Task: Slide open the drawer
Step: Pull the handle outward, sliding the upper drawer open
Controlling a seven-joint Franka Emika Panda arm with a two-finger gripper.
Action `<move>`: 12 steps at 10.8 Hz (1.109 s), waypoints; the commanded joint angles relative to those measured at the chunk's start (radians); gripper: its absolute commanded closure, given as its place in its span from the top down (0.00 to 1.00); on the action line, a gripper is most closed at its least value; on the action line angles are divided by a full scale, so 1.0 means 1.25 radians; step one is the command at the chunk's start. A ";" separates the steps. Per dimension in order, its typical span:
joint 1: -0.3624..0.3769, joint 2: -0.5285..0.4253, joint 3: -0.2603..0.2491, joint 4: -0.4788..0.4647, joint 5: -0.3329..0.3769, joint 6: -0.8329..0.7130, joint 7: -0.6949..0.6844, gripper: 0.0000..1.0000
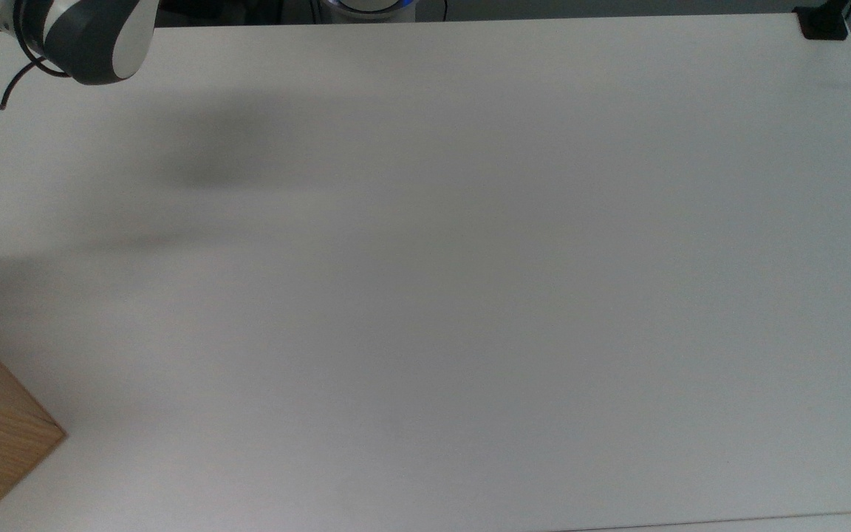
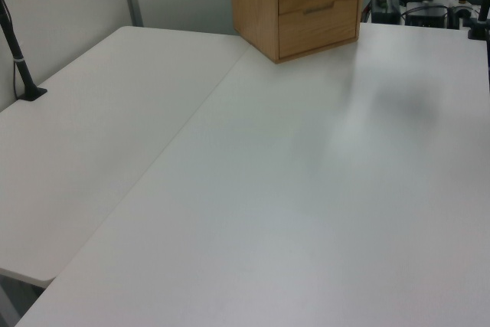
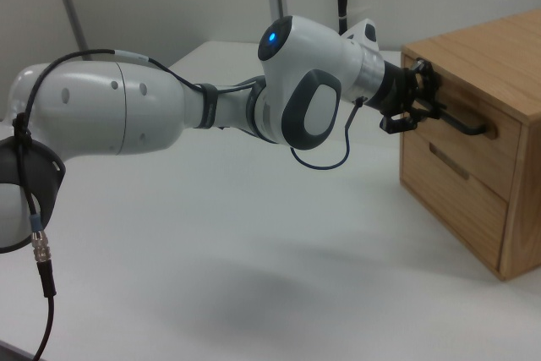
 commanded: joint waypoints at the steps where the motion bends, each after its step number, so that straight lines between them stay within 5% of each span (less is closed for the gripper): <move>1: 0.015 -0.129 0.000 -0.139 -0.001 0.007 -0.011 0.02; 7: 0.056 -0.358 0.005 -0.313 -0.001 -0.175 -0.013 0.02; 12: 0.110 -0.503 0.005 -0.320 0.009 -0.529 -0.015 0.03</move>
